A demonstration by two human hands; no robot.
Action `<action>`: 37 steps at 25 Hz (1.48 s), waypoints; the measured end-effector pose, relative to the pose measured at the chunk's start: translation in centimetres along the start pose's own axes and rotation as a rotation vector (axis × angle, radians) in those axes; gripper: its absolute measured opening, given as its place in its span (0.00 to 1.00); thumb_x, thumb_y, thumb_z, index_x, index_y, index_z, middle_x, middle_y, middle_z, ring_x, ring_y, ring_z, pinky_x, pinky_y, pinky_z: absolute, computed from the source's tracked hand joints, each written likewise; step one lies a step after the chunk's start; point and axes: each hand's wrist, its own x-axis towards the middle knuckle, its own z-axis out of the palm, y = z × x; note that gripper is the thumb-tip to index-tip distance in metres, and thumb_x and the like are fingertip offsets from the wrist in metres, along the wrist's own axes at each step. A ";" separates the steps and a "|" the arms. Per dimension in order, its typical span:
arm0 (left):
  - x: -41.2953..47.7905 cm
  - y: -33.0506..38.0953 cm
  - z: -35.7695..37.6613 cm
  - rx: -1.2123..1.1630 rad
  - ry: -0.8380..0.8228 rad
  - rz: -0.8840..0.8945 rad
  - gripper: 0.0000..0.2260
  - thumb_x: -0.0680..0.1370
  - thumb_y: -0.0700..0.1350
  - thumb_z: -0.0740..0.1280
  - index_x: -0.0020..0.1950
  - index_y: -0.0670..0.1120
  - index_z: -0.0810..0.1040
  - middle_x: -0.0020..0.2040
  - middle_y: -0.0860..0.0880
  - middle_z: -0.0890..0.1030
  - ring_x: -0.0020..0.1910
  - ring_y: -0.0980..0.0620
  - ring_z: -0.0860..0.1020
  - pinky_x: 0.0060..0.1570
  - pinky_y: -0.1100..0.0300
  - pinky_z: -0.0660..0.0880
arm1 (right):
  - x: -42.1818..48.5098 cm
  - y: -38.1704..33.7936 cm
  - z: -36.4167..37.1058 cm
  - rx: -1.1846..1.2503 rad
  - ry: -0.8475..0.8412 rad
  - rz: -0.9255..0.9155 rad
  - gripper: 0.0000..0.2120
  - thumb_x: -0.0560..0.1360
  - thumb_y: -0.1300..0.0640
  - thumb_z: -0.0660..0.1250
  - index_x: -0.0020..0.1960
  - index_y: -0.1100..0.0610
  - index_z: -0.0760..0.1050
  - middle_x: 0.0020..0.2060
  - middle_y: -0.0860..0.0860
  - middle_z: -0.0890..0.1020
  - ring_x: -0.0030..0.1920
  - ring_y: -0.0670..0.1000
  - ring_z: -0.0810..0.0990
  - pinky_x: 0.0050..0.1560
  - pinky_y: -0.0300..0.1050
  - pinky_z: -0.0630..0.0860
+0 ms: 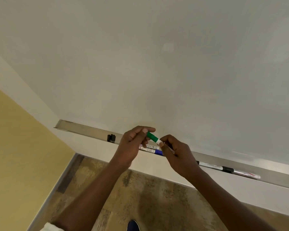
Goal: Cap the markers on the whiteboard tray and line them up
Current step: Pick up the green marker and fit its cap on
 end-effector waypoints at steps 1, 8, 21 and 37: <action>-0.4 0.3 0.9 -0.150 0.039 -0.069 0.14 0.84 0.47 0.59 0.55 0.47 0.85 0.42 0.49 0.82 0.40 0.52 0.77 0.40 0.60 0.77 | -0.2 -0.5 0.0 0.043 0.005 -0.003 0.09 0.80 0.41 0.57 0.51 0.43 0.73 0.35 0.42 0.80 0.32 0.44 0.76 0.29 0.39 0.71; -2.0 0.9 4.8 -1.045 -0.363 -0.573 0.48 0.68 0.75 0.63 0.70 0.35 0.71 0.65 0.32 0.73 0.68 0.35 0.73 0.74 0.38 0.63 | -1.1 -3.3 1.2 0.088 0.063 -0.127 0.06 0.82 0.51 0.58 0.53 0.49 0.73 0.33 0.42 0.79 0.36 0.41 0.81 0.29 0.31 0.71; 0.5 -2.2 5.8 -0.898 -0.117 -0.607 0.38 0.70 0.72 0.60 0.55 0.38 0.80 0.53 0.38 0.80 0.57 0.40 0.79 0.67 0.44 0.73 | 0.1 -0.1 2.8 0.001 0.053 -0.102 0.08 0.83 0.51 0.56 0.58 0.50 0.73 0.39 0.43 0.80 0.37 0.44 0.79 0.34 0.41 0.75; -2.5 -17.9 -2.5 1.206 -0.184 -0.105 0.35 0.79 0.67 0.44 0.81 0.51 0.39 0.82 0.47 0.37 0.80 0.47 0.36 0.80 0.46 0.44 | 2.4 13.4 2.7 -0.755 -0.076 0.096 0.15 0.77 0.56 0.64 0.63 0.51 0.76 0.54 0.52 0.82 0.52 0.55 0.79 0.51 0.50 0.76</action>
